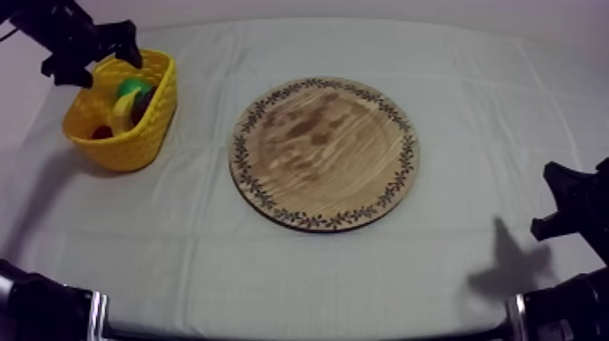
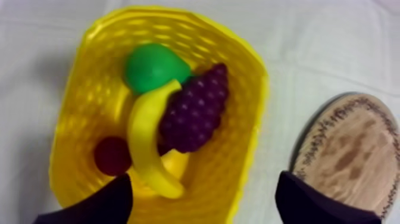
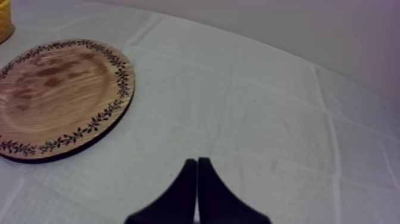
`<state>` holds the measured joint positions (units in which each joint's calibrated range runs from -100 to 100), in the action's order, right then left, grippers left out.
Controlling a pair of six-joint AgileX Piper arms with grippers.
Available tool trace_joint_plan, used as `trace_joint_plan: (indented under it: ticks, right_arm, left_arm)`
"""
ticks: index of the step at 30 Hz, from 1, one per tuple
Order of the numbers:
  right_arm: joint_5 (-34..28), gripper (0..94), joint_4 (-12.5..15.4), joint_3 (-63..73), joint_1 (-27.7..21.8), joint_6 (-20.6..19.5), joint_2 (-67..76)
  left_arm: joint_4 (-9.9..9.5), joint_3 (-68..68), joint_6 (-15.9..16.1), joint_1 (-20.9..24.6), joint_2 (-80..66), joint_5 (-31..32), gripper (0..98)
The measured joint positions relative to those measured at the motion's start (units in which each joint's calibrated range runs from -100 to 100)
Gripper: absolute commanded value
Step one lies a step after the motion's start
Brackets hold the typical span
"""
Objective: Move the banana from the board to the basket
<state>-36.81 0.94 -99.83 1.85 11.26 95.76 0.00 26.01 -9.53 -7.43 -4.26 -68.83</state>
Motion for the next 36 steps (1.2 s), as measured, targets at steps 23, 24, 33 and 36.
trace_joint_plan:
  ticks: [23,24,33,36]
  right_arm:
    - [0.0,0.3,0.0,0.0,0.0,0.0,0.0]
    - [0.0,0.3,0.0,0.0,0.0,0.0,0.0]
    - [0.0,0.3,0.0,0.0,0.0,0.0,0.0]
    - [0.0,0.3,0.0,0.0,0.0,0.0,0.0]
  left_arm:
    - [-2.24,47.98,-4.94,2.44,-55.03,24.3,7.4]
    - [-3.03,49.71,-5.25,2.4,-56.86,24.8,5.2]
    - [-7.6,63.33,-6.72,3.97,-76.62,25.02,0.3]
    - [-6.34,66.79,-4.95,5.22,-82.54,25.47,0.2]
